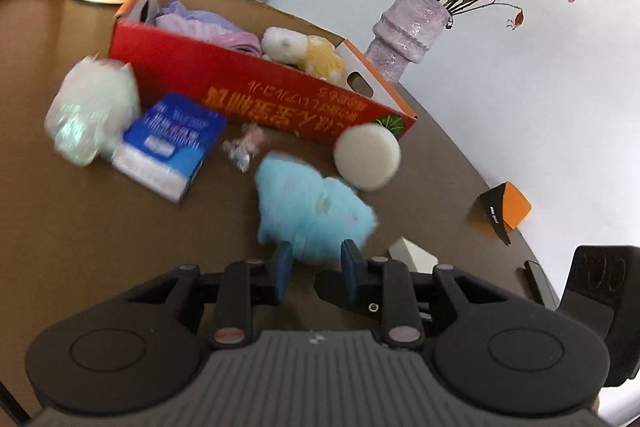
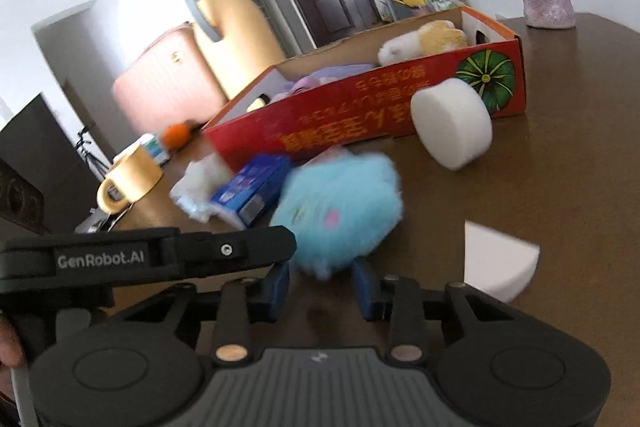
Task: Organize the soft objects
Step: 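Carry the blue plush toy into the box and open both grippers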
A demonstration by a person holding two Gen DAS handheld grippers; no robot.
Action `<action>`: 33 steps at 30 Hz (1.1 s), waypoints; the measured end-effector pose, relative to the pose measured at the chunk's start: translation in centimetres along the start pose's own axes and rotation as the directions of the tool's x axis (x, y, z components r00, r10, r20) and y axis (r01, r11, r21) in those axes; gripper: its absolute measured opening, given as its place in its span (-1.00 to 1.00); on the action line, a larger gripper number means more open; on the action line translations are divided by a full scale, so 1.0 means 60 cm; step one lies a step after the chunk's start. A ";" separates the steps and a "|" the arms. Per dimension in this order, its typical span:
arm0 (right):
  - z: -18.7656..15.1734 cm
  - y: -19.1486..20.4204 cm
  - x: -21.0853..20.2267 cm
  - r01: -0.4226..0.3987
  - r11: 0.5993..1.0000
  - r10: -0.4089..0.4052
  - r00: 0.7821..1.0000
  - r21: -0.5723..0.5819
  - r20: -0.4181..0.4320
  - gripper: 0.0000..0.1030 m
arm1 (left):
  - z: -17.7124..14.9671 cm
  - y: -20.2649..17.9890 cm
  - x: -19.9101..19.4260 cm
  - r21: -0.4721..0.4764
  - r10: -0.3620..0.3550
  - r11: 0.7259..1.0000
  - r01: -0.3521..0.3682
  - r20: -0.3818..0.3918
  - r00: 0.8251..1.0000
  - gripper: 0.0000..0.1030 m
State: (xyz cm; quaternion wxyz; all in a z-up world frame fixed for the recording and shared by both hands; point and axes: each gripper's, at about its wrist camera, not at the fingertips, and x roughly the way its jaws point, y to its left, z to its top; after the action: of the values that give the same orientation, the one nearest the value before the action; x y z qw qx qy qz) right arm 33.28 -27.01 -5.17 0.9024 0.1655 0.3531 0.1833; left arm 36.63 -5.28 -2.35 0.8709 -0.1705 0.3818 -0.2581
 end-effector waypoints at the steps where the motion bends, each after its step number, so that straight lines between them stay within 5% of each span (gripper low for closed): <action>1: -0.005 0.004 -0.006 0.000 1.000 0.000 1.000 -0.003 -0.005 -0.39 | -0.006 0.001 -0.007 -0.011 -0.002 1.000 0.002 0.001 1.000 -0.48; 6: 0.002 0.000 -0.050 0.057 0.998 -0.055 0.995 -0.025 0.078 -0.23 | -0.004 0.004 -0.035 -0.026 0.045 0.999 -0.044 0.058 0.997 -0.28; 9: 0.032 -0.026 -0.045 0.049 0.998 -0.054 0.992 0.047 0.116 -0.17 | 0.022 0.006 -0.027 -0.033 0.054 0.998 -0.050 0.105 0.993 0.06; 13: 0.071 -0.056 -0.006 0.009 0.988 -0.024 0.995 0.154 0.094 -0.18 | 0.063 0.014 0.017 -0.034 0.076 0.997 -0.073 0.092 0.993 0.03; 17: 0.077 -0.072 0.034 0.023 0.976 -0.027 1.000 0.219 0.016 -0.17 | 0.066 0.035 0.049 -0.089 0.008 0.996 -0.006 0.027 1.000 -0.28; 22: 0.069 -0.069 0.047 0.012 0.977 -0.020 0.999 0.214 0.038 -0.32 | 0.058 0.058 0.067 -0.142 -0.078 0.987 0.077 0.001 0.997 -0.37; 33: 0.014 -0.015 -0.057 -0.038 0.985 0.021 0.995 0.171 0.097 -0.46 | 0.006 0.002 -0.036 -0.031 -0.081 0.996 0.084 0.102 0.992 -0.38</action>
State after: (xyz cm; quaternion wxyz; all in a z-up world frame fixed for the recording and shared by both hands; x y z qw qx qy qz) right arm 31.74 -29.45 -3.00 0.8977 0.2566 0.3217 0.1573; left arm 35.71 -3.87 -0.93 0.8745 -0.2145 0.3346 -0.2780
